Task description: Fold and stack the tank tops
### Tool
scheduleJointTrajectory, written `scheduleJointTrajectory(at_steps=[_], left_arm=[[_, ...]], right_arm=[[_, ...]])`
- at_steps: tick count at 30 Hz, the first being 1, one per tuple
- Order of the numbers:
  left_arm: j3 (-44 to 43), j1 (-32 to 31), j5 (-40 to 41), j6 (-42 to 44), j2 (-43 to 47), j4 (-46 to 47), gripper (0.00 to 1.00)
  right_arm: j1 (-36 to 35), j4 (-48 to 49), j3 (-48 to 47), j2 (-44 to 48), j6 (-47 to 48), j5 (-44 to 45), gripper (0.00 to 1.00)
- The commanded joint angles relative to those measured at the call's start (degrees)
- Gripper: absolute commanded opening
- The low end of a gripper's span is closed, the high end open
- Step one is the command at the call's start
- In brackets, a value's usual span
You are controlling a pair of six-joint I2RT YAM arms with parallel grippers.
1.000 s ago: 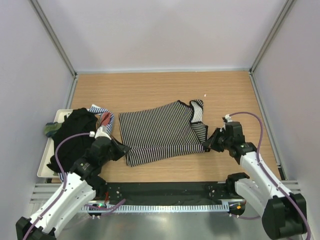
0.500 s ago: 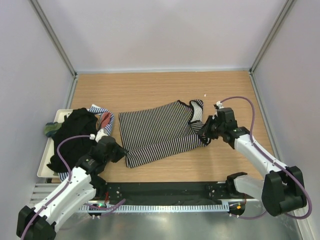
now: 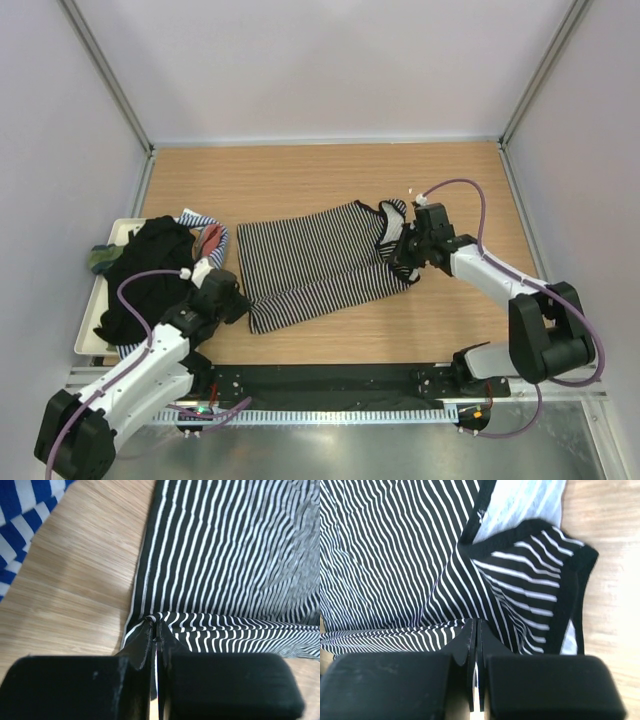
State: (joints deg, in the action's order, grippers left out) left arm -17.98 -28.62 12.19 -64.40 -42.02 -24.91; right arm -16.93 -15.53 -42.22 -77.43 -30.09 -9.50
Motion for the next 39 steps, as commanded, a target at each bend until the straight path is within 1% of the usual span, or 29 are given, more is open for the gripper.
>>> scheduleJointTrajectory(at_steps=[1,5,7,8,9,11,12,13,15,18,21,22,23,25,27,32,39], left_arm=[[-1.44,1.81,5.13,1.91,-3.23,2.57,0.02],[-3.02,4.01,3.29,4.46,-10.70,6.00,0.03],[-3.82,5.24,2.06,5.94,-15.62,7.84,0.05],[-4.86,5.68,1.62,6.56,-17.12,8.29,0.06],[-5.40,5.86,1.35,7.09,-19.74,8.56,0.06],[-7.33,6.47,1.17,8.41,-21.52,8.47,0.10],[-7.77,6.56,1.26,8.76,-22.22,8.38,0.12],[-8.73,6.65,1.70,9.46,-22.92,8.12,0.15],[-9.62,6.82,2.23,10.00,-23.54,7.68,0.16],[-11.02,7.79,2.23,11.14,-24.51,7.50,0.17],[-11.90,9.19,2.23,12.28,-26.35,7.68,0.16],[-12.34,9.98,2.14,12.63,-26.88,8.11,0.16],[-12.43,10.42,1.97,12.89,-27.93,8.47,0.16],[-12.78,11.82,0.65,13.69,-28.99,9.52,0.15],[-13.05,12.36,-0.58,14.39,-30.57,10.57,0.15],[-14.45,12.54,-1.46,15.80,-32.68,11.20,0.14],[-17.00,13.85,-0.67,18.26,-33.48,10.32,0.13]], right_arm=[[-0.30,3.14,-3.75,-3.42,1.35,5.01,0.02],[-1.26,3.84,-5.59,-7.12,0.91,7.64,0.05],[-1.44,4.10,-5.77,-8.35,0.73,8.35,0.10],[-1.61,4.54,-5.86,-9.31,0.47,8.53,0.15],[-1.62,4.54,-5.86,-9.58,0.29,8.88,0.17],[-1.53,4.89,-5.42,-9.24,0.03,9.06,0.25],[-1.62,4.89,-5.33,-8.88,-0.06,9.23,0.34],[-1.62,4.89,-5.16,-7.75,-0.06,9.23,0.39],[-1.62,4.63,-5.07,-6.78,0.20,12.47,0.48],[-1.62,2.97,-6.30,-6.42,0.73,14.41,0.53],[-1.62,0.94,-7.44,-7.82,1.00,19.06,0.60],[-1.62,0.50,-7.44,-8.43,0.82,20.64,0.65],[-1.53,-0.46,-7.62,-8.70,0.73,24.40,0.68],[-1.44,-1.52,-7.62,-9.67,0.12,27.94,0.74],[-0.83,-2.14,-7.79,-10.37,-0.15,30.06,0.73],[-0.91,0.05,-6.56,-9.06,2.75,25.77,0.73],[-4.95,1.73,-7.00,-4.75,8.19,25.41,0.74]])
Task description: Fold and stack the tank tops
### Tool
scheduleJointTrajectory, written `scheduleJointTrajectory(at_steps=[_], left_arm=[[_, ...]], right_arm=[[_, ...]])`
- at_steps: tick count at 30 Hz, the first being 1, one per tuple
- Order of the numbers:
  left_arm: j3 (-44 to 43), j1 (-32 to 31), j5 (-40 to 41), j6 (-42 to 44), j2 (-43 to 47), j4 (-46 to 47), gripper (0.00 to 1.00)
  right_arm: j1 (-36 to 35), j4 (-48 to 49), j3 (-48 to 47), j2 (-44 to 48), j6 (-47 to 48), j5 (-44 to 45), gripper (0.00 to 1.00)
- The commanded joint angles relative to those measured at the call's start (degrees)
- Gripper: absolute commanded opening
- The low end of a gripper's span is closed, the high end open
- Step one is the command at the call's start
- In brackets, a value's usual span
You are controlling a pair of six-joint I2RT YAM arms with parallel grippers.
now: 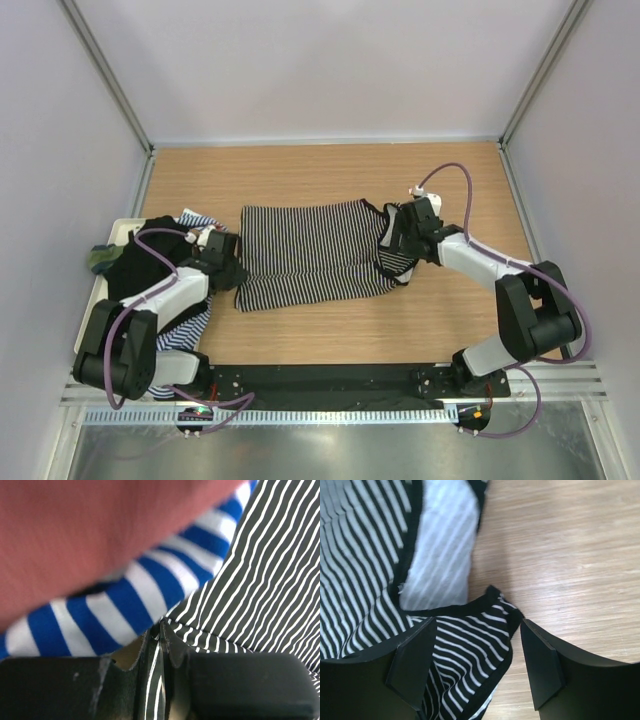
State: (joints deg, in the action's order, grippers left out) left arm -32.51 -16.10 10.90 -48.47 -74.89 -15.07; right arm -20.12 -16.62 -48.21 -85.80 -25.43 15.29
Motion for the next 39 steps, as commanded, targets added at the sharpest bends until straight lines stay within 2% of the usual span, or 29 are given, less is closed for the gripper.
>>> scheduleJointTrajectory(at_steps=[1,4,9,12,17,22,23,26,28,33,35,37,39], left_arm=[[-2.64,1.59,0.44,2.93,-0.78,0.48,0.13],[-3.78,2.91,0.09,4.17,-1.66,0.31,0.13],[-4.23,3.53,-0.70,4.96,-2.62,1.09,0.12],[-4.40,3.62,-1.58,5.22,-3.50,1.80,0.12],[-4.40,3.62,-2.46,5.49,-4.12,2.33,0.11],[-4.49,3.70,-1.93,5.67,-3.60,1.98,0.10],[-4.49,3.62,-1.84,5.75,-3.51,1.89,0.10],[-4.40,3.62,-1.49,5.84,-3.42,1.71,0.10],[-4.49,3.88,-1.32,5.93,-3.59,1.54,0.09],[-4.40,4.32,-1.40,6.02,-3.42,1.36,0.09],[-4.31,4.41,-1.23,6.02,-3.33,1.36,0.08],[-4.31,4.41,-1.14,5.93,-3.33,1.36,0.08],[-4.23,4.41,-1.23,6.02,-3.33,1.36,0.08]], right_arm=[[-2.37,3.00,-1.80,3.71,4.42,0.45,0.74],[-5.01,1.25,-5.39,2.05,7.49,0.79,0.73],[-7.74,-3.50,-13.56,-5.86,10.75,0.71,0.69],[-9.32,-6.04,-16.64,-10.43,10.93,1.50,0.62],[-9.68,-6.40,-18.50,-14.83,10.84,0.27,0.59],[-9.68,-7.98,-19.73,-16.77,10.23,0.97,0.36],[-9.59,-8.34,-19.82,-16.86,10.05,2.97,0.25],[-8.80,-9.13,-18.77,-15.37,7.69,7.11,0.01],[-6.96,-8.69,-16.67,-12.92,4.80,7.91,0.01],[5.58,-4.39,-7.37,-6.14,-1.45,3.45,0.01],[8.59,-3.68,-4.72,-4.03,-3.91,2.73,0.04],[10.62,-3.68,-3.74,-3.06,-5.32,4.64,0.21],[11.06,-4.55,-3.04,-2.88,-7.00,7.20,0.52]])
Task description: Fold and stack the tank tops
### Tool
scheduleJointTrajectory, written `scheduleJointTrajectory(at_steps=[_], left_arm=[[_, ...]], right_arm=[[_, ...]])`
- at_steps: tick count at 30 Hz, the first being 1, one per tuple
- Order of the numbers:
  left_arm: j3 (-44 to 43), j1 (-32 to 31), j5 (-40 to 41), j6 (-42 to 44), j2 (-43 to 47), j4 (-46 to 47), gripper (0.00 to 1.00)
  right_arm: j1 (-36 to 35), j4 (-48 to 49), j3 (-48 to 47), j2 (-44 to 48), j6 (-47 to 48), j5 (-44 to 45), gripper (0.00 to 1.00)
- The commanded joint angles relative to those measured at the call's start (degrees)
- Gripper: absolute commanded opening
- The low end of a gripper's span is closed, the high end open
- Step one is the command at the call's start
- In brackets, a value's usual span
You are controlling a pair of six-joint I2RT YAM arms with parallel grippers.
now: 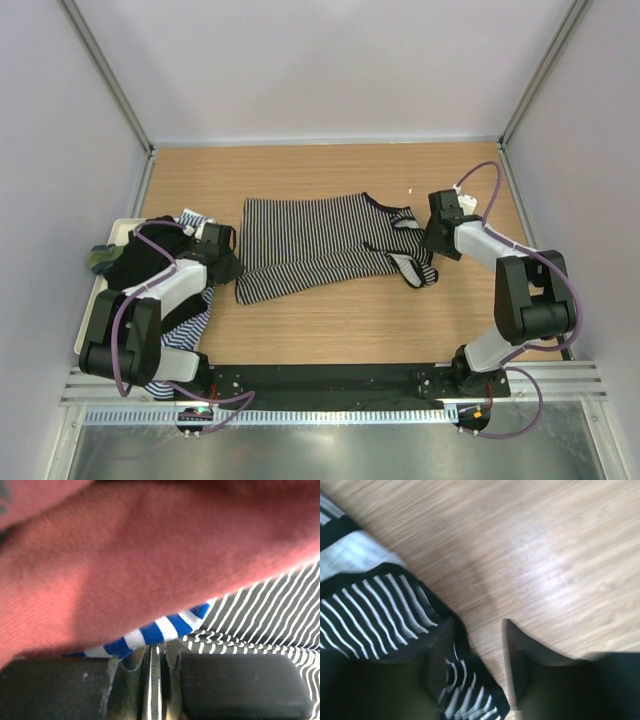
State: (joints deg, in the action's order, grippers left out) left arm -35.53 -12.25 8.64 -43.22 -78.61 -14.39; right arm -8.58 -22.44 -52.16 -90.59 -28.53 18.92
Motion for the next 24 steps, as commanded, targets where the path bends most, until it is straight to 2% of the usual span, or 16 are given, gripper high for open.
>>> scheduleJointTrajectory(at_steps=[1,6,9,12,13,16,18,24], left_arm=[[-1.30,0.56,0.94,0.77,0.30,0.68,0.08],[-1.38,0.56,0.41,1.03,0.47,0.68,0.09],[-1.47,0.56,0.06,1.21,1.09,0.59,0.14],[-1.82,0.56,-0.64,1.47,2.22,0.42,0.24],[-1.91,0.56,-0.82,1.56,2.49,0.33,0.33],[-2.44,0.47,-1.61,1.74,4.07,0.33,0.47],[-3.31,0.39,-2.31,2.09,5.04,0.24,0.51],[-7.70,-1.90,-3.11,2.44,4.43,-0.90,0.51]], right_arm=[[-0.30,1.25,1.18,2.08,-4.25,4.37,0.69],[-0.21,2.57,0.92,3.57,-3.82,3.76,0.70],[-0.12,2.92,-1.01,3.66,-2.59,1.83,0.69],[-0.21,2.92,-3.12,3.05,-0.82,0.42,0.67],[-0.21,2.84,-3.56,2.61,-0.30,0.24,0.67],[-0.82,3.28,-5.23,1.65,0.93,-0.98,0.67],[-1.87,3.45,-6.89,0.25,2.08,-1.95,0.64],[-7.15,1.96,-14.36,-6.51,6.11,-1.96,0.63]])
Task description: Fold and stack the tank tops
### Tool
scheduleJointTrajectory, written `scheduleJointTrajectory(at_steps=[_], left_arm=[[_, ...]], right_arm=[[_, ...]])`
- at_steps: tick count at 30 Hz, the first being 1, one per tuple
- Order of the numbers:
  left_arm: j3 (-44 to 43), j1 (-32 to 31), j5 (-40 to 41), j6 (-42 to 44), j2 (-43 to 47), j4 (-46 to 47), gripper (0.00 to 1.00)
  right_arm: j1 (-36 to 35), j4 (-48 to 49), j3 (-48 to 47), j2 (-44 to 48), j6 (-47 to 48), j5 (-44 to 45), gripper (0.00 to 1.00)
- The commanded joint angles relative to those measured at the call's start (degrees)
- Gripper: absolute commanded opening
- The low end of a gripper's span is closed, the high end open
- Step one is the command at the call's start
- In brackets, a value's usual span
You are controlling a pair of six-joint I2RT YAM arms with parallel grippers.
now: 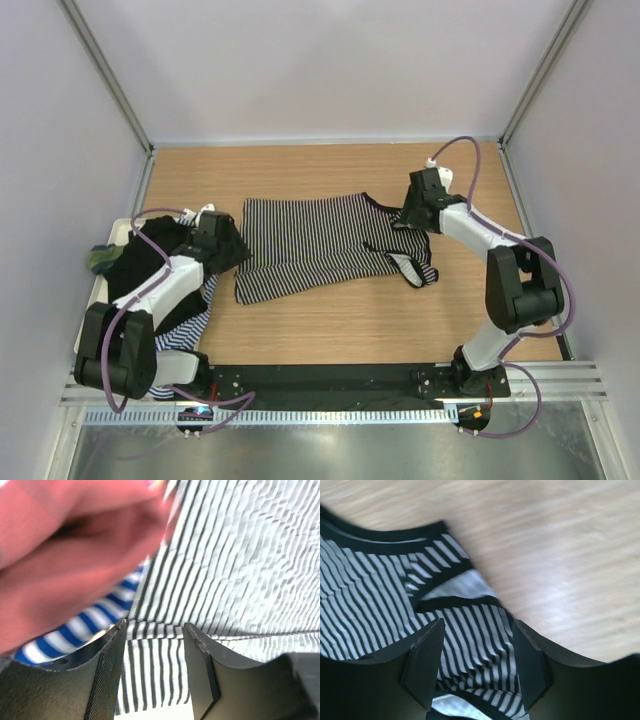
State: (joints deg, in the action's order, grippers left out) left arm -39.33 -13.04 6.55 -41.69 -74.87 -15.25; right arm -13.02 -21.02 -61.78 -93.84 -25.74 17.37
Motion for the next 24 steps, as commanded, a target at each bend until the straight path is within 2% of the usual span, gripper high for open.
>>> scheduleJointTrajectory(at_steps=[1,9,15,17,19,24], left_arm=[[-4.52,-1.20,-1.36,0.91,-0.44,-0.05,0.51],[-12.69,-1.20,-3.56,1.79,-11.07,-1.19,0.50],[-18.23,-1.03,-1.89,2.84,-19.51,-1.80,0.48],[-20.16,-1.02,-1.89,2.93,-22.67,-2.07,0.48],[-21.22,-0.85,-1.63,3.02,-24.70,-2.33,0.47],[-22.54,0.03,-1.18,3.02,-29.88,-2.42,0.45]], right_arm=[[-4.46,0.01,-5.97,-4.32,3.76,0.38,0.64],[-6.50,-2.98,-15.56,-15.04,3.68,1.44,0.64],[-5.27,-5.35,-20.57,-20.50,3.06,4.08,0.52],[-4.39,-5.44,-21.10,-20.85,2.71,4.17,0.27],[-3.60,-4.22,-20.23,-20.24,1.66,4.17,0.07],[2.45,-0.26,-16.98,-16.20,-2.91,0.15,0.02]])
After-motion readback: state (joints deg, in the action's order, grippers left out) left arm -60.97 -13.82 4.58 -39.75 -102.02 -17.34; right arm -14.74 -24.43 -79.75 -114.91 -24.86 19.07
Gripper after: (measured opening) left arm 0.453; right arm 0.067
